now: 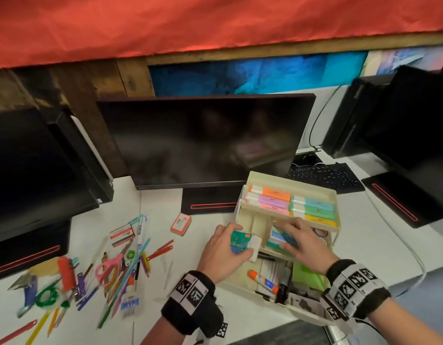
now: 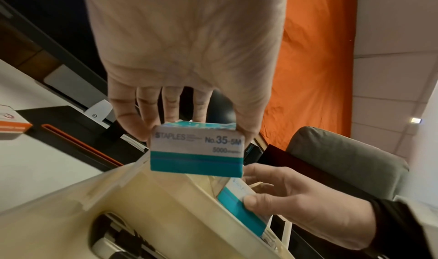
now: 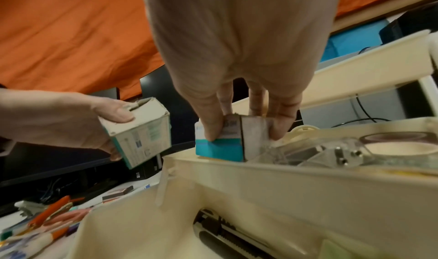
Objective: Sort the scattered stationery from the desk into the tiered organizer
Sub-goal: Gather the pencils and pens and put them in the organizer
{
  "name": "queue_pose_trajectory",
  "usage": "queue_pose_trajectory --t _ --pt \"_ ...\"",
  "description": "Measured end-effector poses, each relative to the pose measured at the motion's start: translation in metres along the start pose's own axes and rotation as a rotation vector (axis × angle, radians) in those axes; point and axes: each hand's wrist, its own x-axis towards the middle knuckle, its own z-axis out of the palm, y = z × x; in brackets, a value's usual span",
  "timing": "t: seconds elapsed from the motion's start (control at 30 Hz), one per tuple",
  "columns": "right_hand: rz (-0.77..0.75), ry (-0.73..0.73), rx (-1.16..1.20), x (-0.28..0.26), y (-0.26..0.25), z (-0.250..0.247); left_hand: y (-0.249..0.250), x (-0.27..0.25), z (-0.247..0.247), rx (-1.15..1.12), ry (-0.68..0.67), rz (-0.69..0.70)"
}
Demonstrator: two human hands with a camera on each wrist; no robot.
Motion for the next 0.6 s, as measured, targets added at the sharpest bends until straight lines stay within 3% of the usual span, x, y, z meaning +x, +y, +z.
queue_pose_trajectory --t 0.23,0.33,0.4,0.6 --pt "0.012 0.018 -0.106 -0.001 0.001 0.013 0.0 0.001 0.003 0.042 -0.018 0.053" --pt "-0.014 0.226 -0.15 -0.013 -0.01 0.013 0.003 -0.002 0.006 0.119 -0.087 0.142" --pt "-0.018 0.289 -0.129 -0.022 -0.018 0.018 0.008 -0.003 0.011 0.234 -0.167 0.213" --pt "0.082 0.186 -0.155 -0.027 -0.024 0.027 0.024 0.001 0.035 0.589 -0.286 0.268"
